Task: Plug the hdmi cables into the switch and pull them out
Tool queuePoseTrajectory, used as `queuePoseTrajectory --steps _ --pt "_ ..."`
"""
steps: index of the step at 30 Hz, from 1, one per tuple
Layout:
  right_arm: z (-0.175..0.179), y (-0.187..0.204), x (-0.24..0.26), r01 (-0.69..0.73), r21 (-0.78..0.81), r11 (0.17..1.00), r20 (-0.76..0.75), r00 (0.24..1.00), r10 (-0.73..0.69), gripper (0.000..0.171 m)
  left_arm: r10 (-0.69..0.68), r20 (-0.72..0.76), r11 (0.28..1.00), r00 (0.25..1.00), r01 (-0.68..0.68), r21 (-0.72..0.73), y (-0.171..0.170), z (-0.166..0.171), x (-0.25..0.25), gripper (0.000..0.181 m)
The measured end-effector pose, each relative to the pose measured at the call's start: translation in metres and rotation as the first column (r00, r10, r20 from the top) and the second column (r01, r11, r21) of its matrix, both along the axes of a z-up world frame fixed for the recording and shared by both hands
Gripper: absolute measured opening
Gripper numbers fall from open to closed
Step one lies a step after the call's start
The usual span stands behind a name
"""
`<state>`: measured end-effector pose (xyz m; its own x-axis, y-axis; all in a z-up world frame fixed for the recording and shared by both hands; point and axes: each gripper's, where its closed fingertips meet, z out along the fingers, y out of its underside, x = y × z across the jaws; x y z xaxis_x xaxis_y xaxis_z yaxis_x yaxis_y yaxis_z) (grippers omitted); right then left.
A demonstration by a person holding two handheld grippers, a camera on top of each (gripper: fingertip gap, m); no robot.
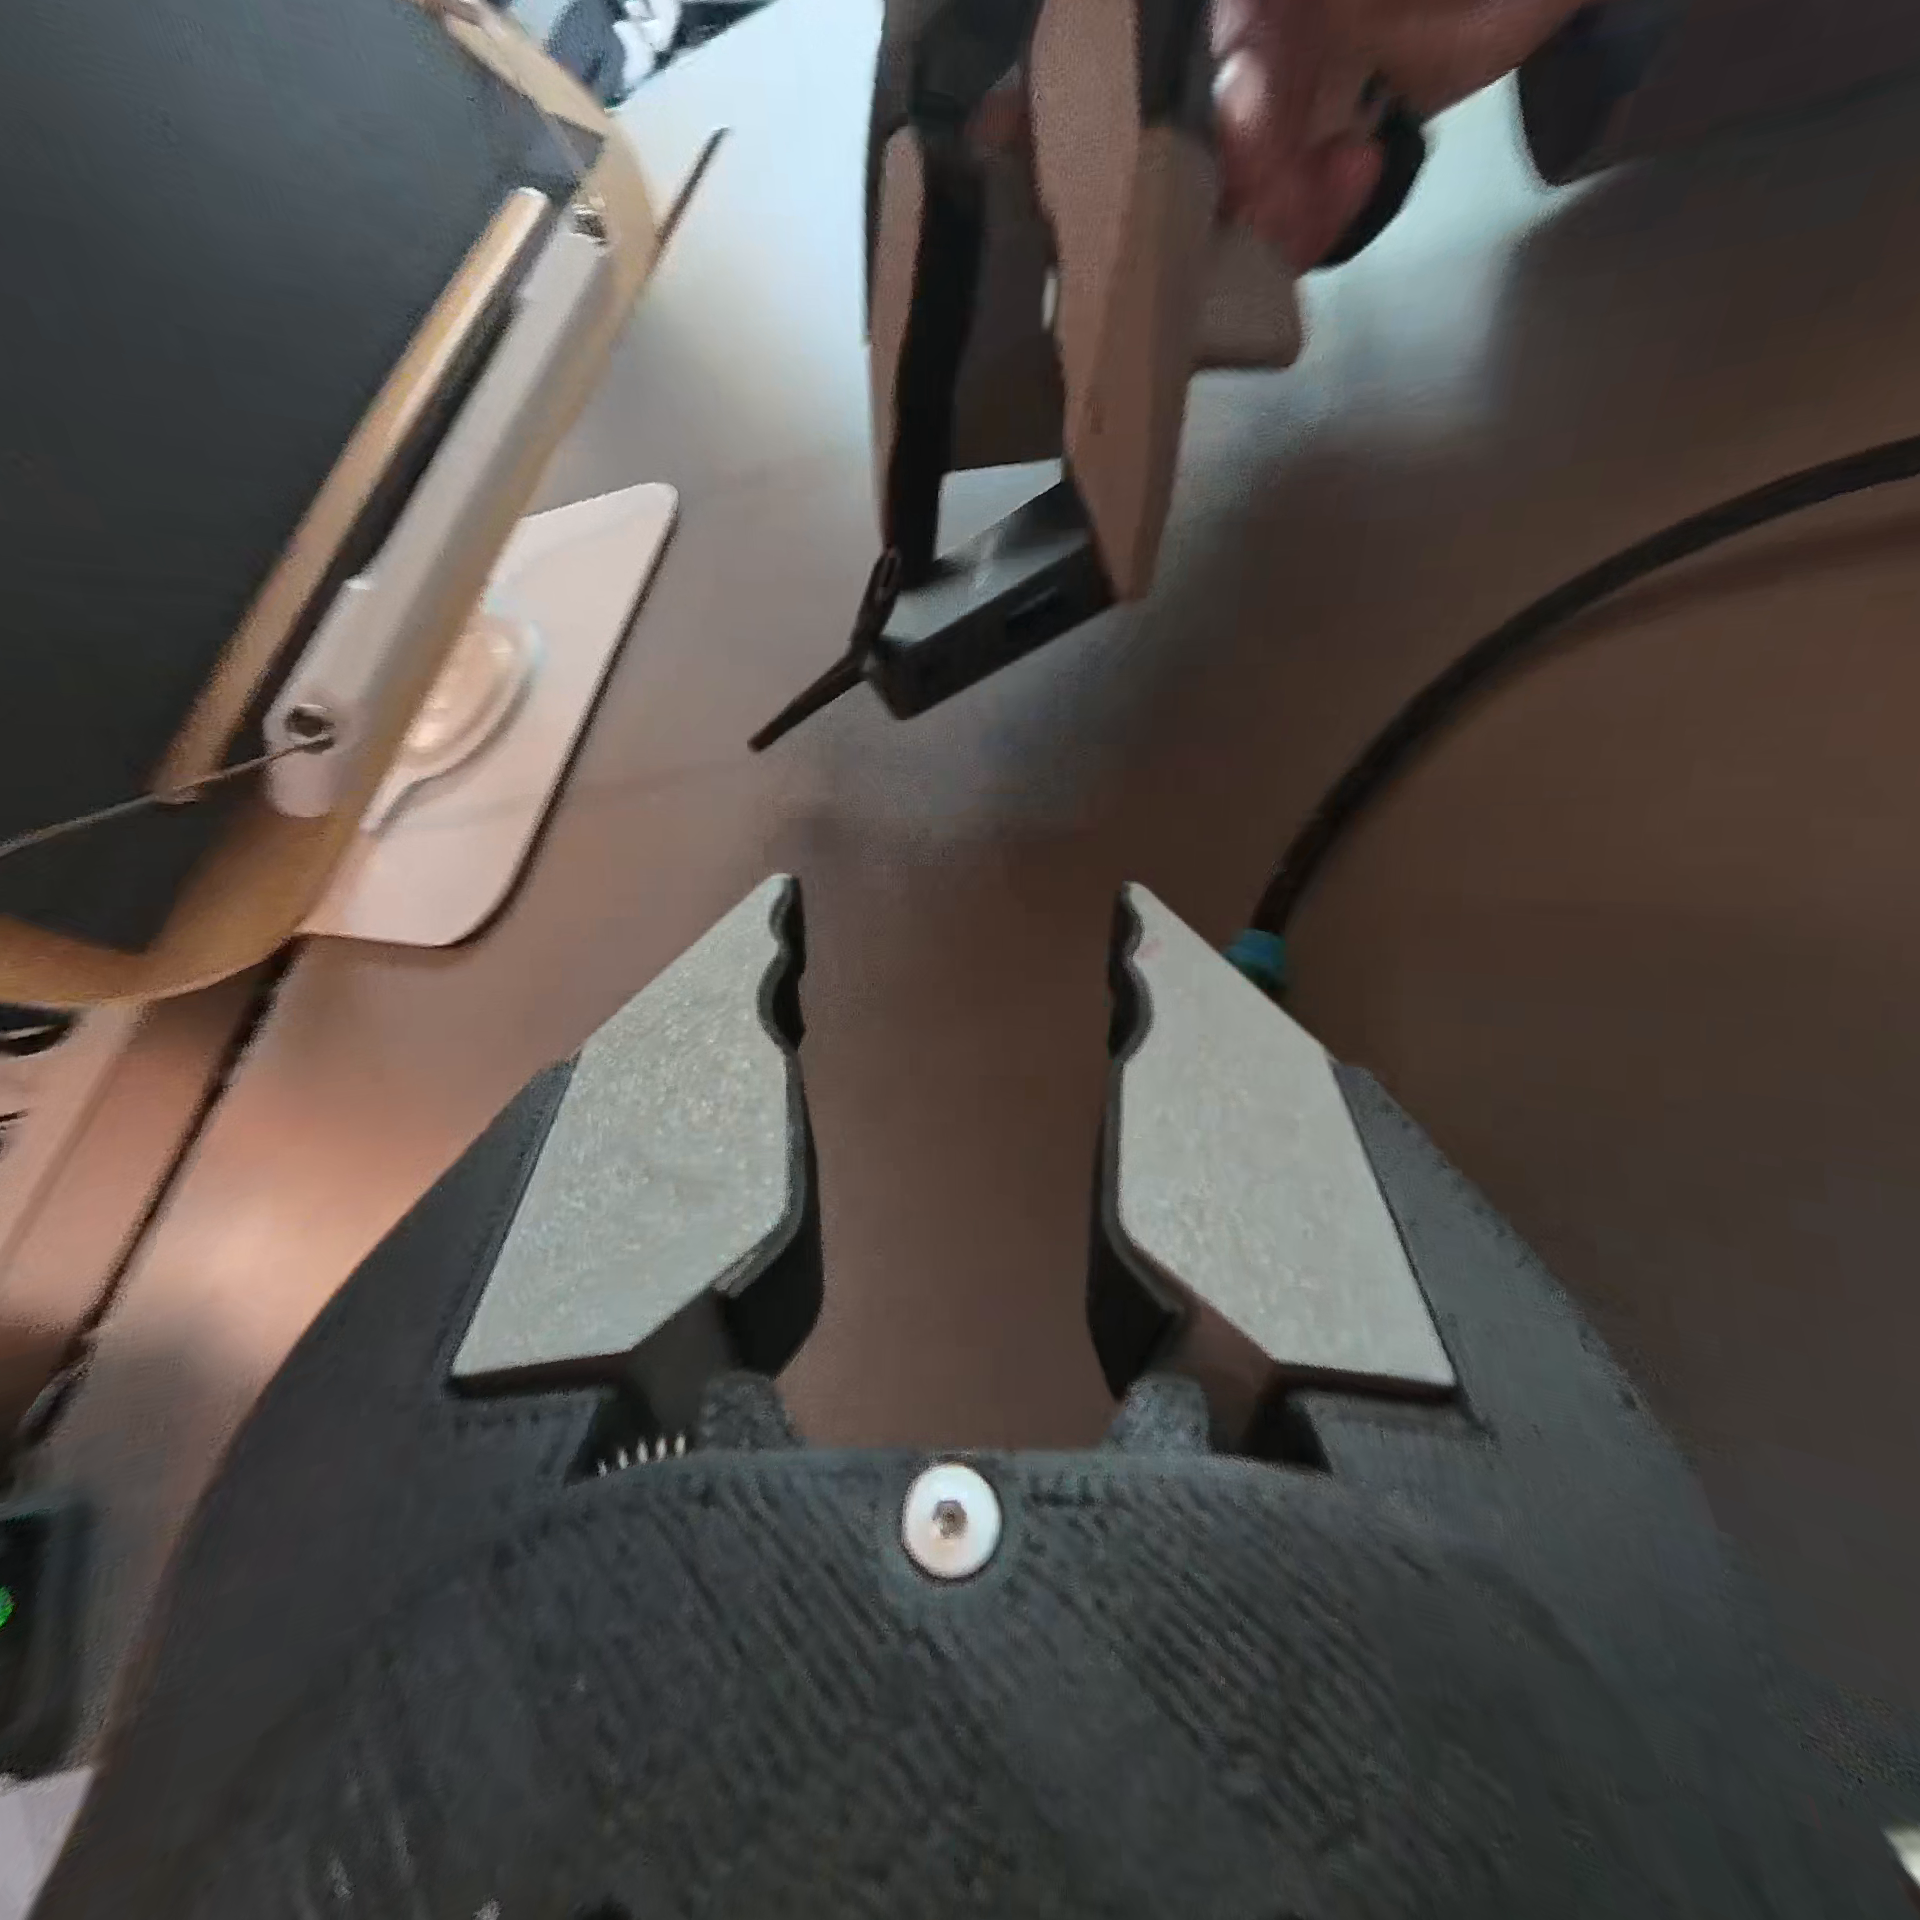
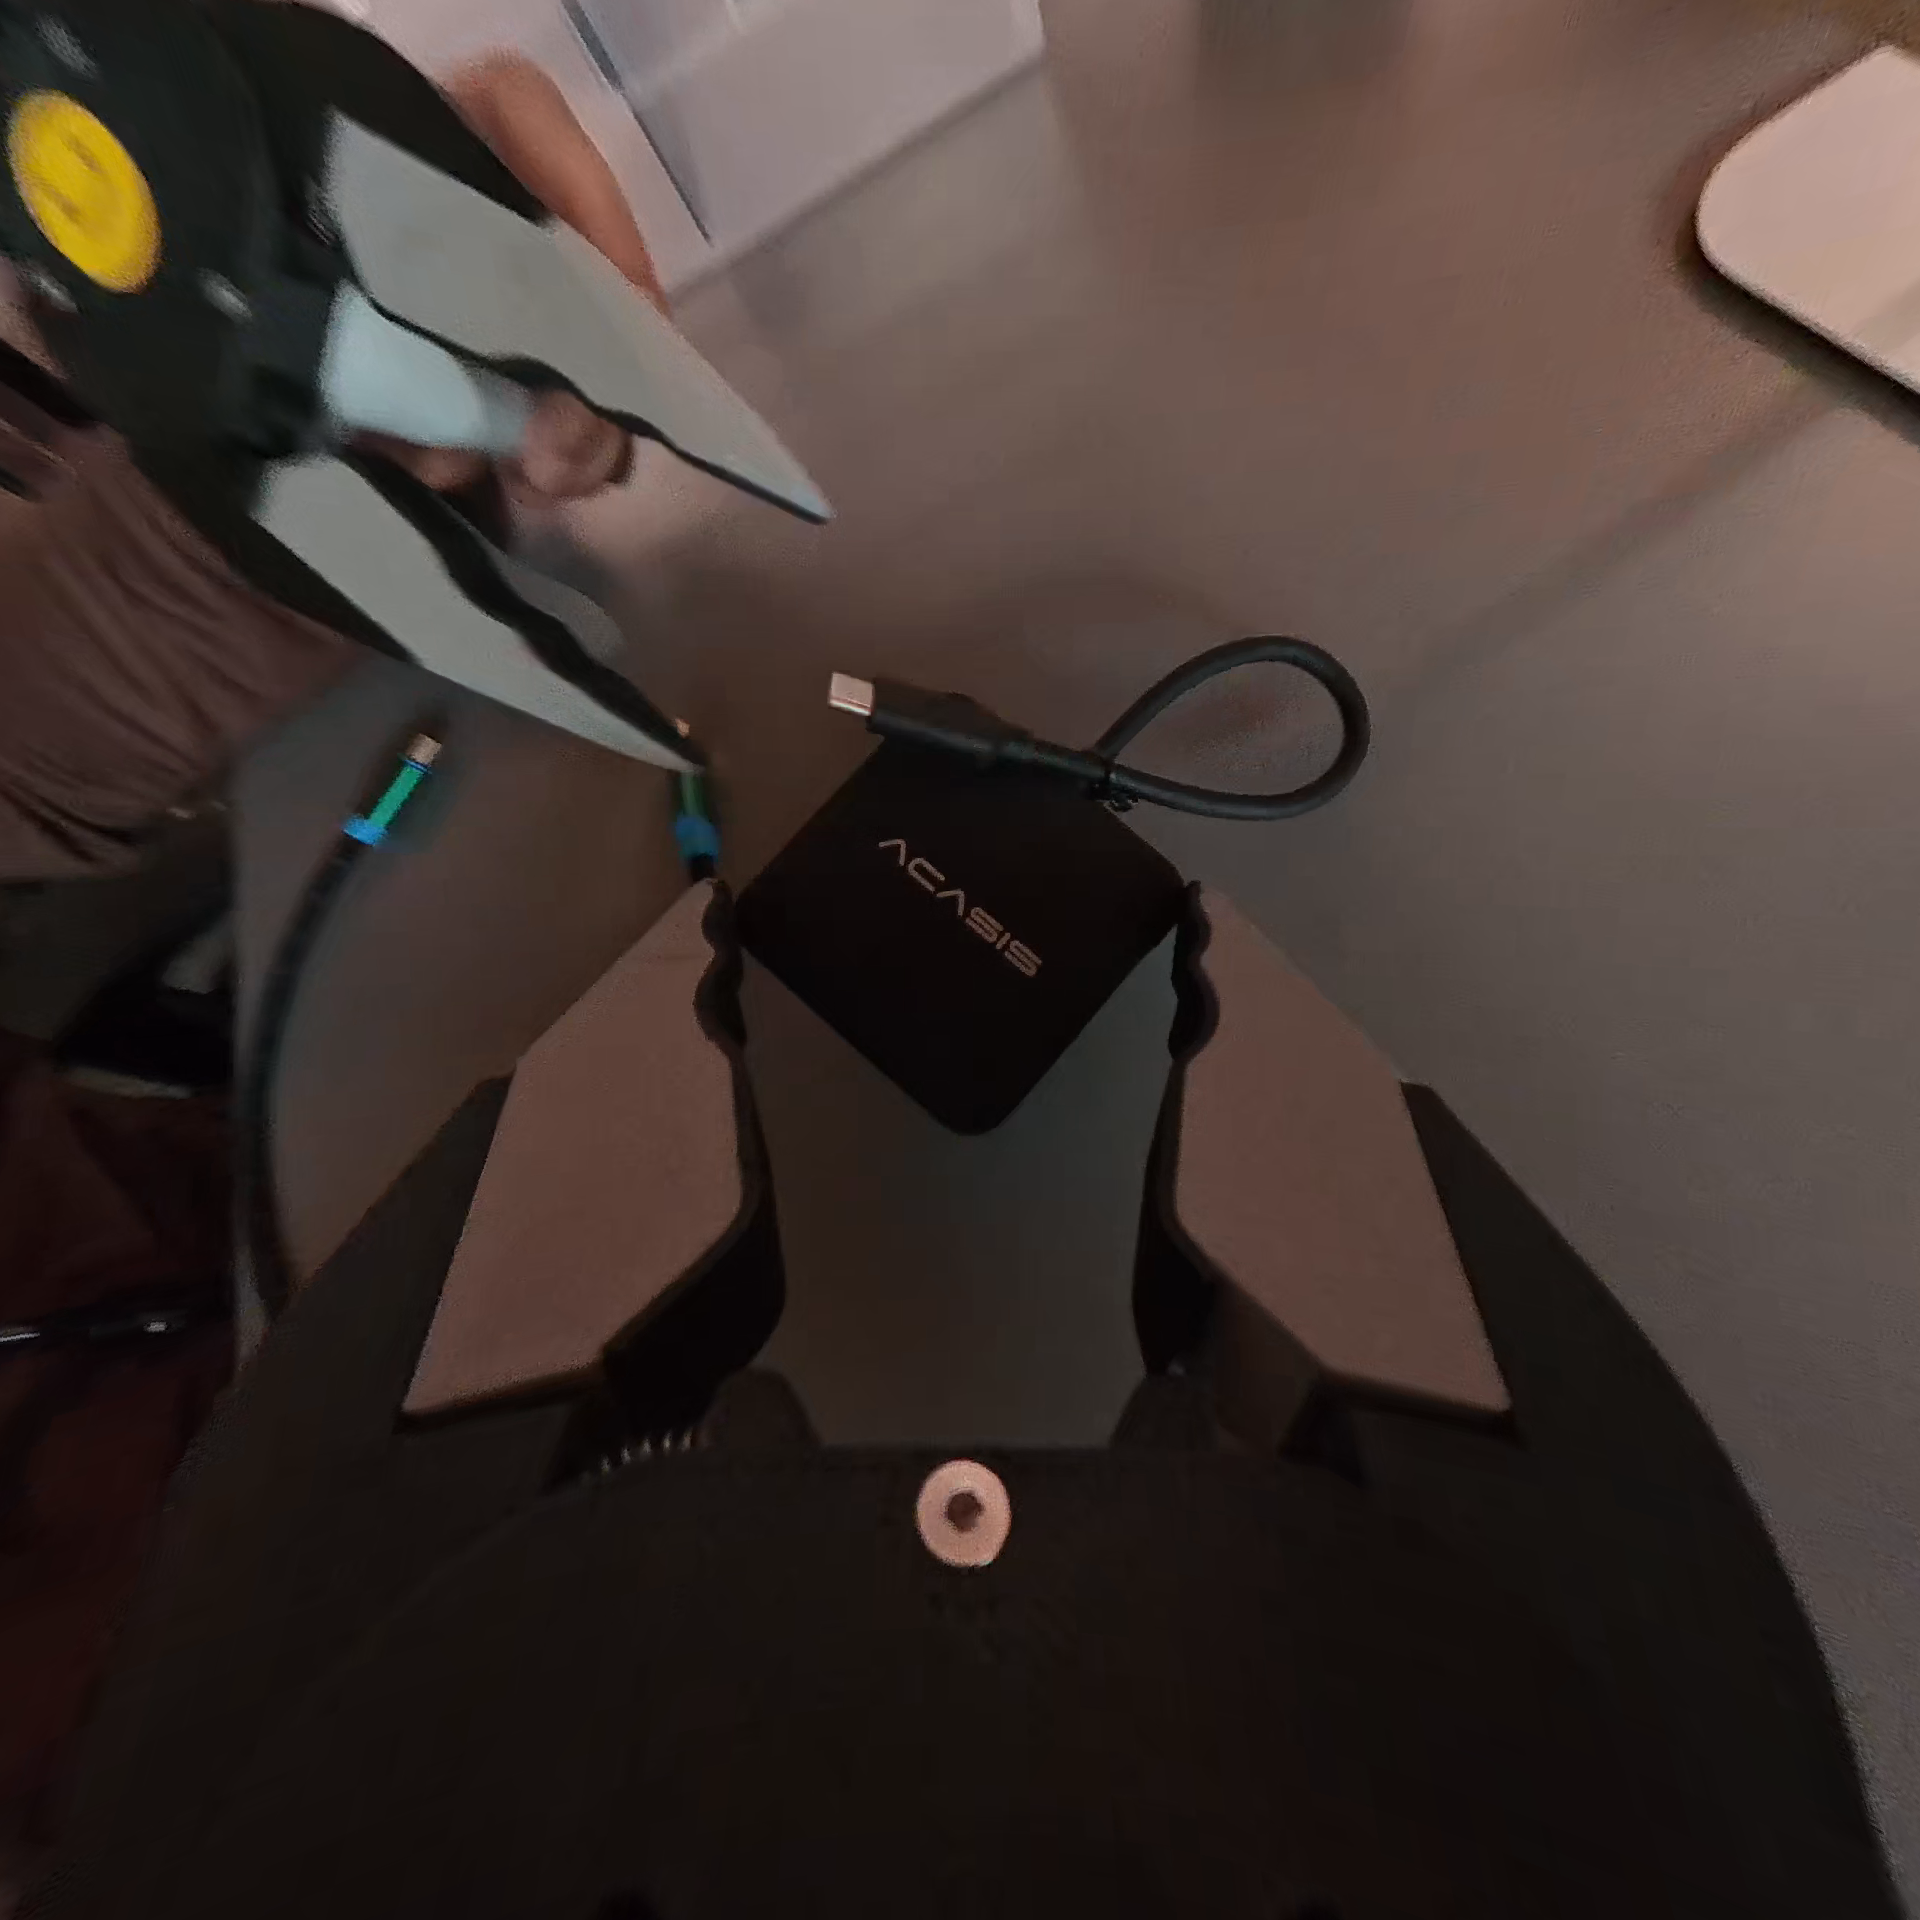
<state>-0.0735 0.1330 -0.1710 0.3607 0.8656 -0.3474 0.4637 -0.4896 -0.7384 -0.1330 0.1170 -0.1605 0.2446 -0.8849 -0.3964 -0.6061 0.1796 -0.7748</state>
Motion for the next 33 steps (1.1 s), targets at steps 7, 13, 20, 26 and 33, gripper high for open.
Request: queuePoseTrajectory --steps 7,13,20,26,33 --pt "0.014 -0.014 -0.015 -0.066 -0.068 0.995 -0.117 0.991 0.058 0.082 0.104 -0.034 0.946 0.994 -0.089 0.311 0.012 0.012 0.016 0.063" --pt "0.012 -0.028 -0.03 -0.13 -0.11 0.985 -0.142 0.983 0.114 0.082 0.049 -0.096 0.885 0.994 0.002 0.466 -0.004 0.012 0.033 0.055" --pt "0.027 -0.03 -0.036 -0.145 -0.12 0.982 -0.235 0.965 0.114 0.078 0.04 -0.118 0.848 0.992 0.029 0.529 -0.006 0.019 0.034 0.021" --pt "0.041 -0.023 -0.024 -0.12 -0.062 0.991 -0.288 0.953 0.098 0.065 0.101 -0.046 0.862 0.994 -0.064 0.503 0.007 0.031 0.017 0.019" --pt "0.033 -0.021 -0.032 -0.099 0.02 0.995 -0.222 0.97 0.101 0.041 0.071 0.01 0.878 0.997 -0.068 0.473 0.003 0.038 0.018 0.019"
